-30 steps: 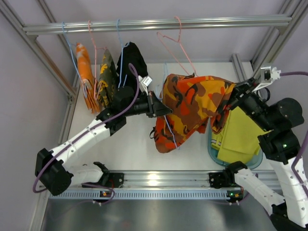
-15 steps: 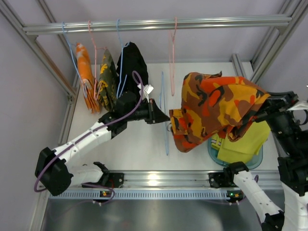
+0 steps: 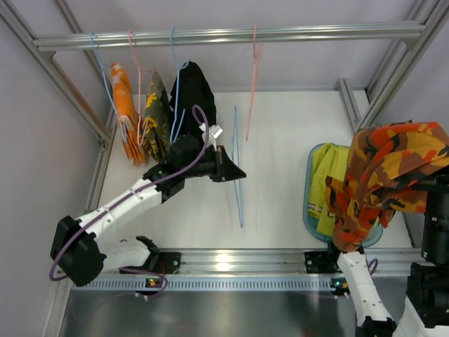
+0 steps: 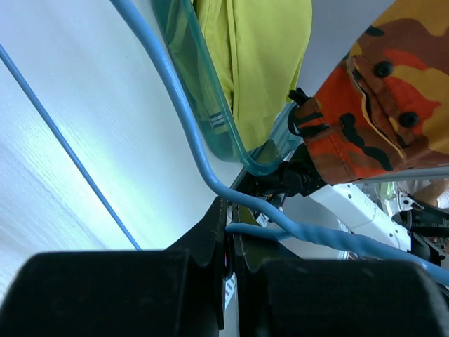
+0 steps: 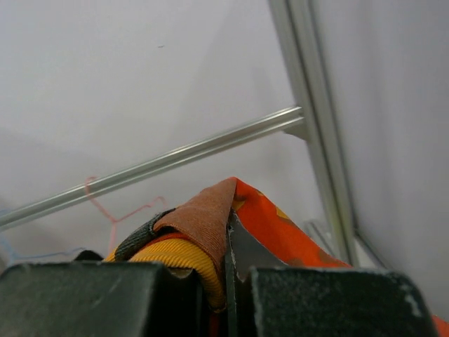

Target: Remove the trousers from the hanger

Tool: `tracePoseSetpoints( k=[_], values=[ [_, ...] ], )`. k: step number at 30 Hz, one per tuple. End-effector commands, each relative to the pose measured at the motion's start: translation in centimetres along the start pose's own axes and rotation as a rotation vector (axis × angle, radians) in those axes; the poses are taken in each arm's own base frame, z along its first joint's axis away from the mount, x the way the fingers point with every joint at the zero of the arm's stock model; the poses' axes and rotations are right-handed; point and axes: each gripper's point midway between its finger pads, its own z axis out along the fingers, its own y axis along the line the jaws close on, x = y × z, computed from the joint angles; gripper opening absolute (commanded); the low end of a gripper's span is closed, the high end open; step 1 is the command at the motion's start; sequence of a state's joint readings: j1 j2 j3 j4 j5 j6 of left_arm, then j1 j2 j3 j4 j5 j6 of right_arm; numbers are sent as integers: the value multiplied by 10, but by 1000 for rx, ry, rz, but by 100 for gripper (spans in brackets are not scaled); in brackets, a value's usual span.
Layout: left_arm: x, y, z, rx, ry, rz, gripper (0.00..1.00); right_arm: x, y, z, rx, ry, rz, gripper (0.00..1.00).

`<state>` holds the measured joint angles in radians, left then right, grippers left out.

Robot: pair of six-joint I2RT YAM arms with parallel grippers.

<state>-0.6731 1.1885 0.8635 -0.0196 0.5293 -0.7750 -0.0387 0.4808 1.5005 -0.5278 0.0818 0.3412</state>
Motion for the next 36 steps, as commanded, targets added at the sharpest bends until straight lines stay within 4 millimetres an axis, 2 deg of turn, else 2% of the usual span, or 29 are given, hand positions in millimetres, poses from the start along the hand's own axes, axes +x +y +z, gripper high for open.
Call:
tracePoseSetpoints(
  k=[1,5,9,11,12,14,15,18,20,23,25,26,27,29,34,36],
  values=[
    [-15,-17,-10,41,-63,73,0,-32,-29,-13,187,-139,-82,0],
    [-19,-19,-10,42,-72,76,0,-24,-55,-15,303,-139,-214,0],
    [-24,-25,-12,51,-84,82,0,10,-89,-6,438,-36,-301,0],
    [-26,-29,-13,58,-89,83,0,28,-100,2,463,15,-329,0],
    [-27,-31,-13,62,-91,86,0,49,-108,8,471,63,-353,0],
    [-28,-32,-14,64,-95,87,0,71,-114,17,452,100,-381,0],
    [-29,-33,-14,64,-97,88,0,90,-119,26,438,113,-386,0],
    [-31,-35,-16,69,-103,97,0,126,-120,45,361,139,-391,0],
    [-33,-38,-17,75,-109,107,0,153,-129,59,359,188,-390,0],
    [-32,-37,-21,59,-105,106,0,204,-145,71,384,309,-355,0],
    [-37,-39,-24,56,-119,110,0,245,-148,68,352,431,-316,0],
    [-39,-40,-25,56,-126,114,0,267,-151,60,344,491,-302,0],
    [-40,-40,-26,56,-130,117,0,283,-147,56,300,541,-281,0],
    [-44,-41,-28,57,-143,125,0,321,-155,35,293,673,-284,0],
    [-50,-45,-34,67,-159,126,0,385,-188,-9,337,948,-363,0],
    [-51,-49,-36,76,-162,131,0,400,-190,-17,326,1011,-356,0]
  ],
)
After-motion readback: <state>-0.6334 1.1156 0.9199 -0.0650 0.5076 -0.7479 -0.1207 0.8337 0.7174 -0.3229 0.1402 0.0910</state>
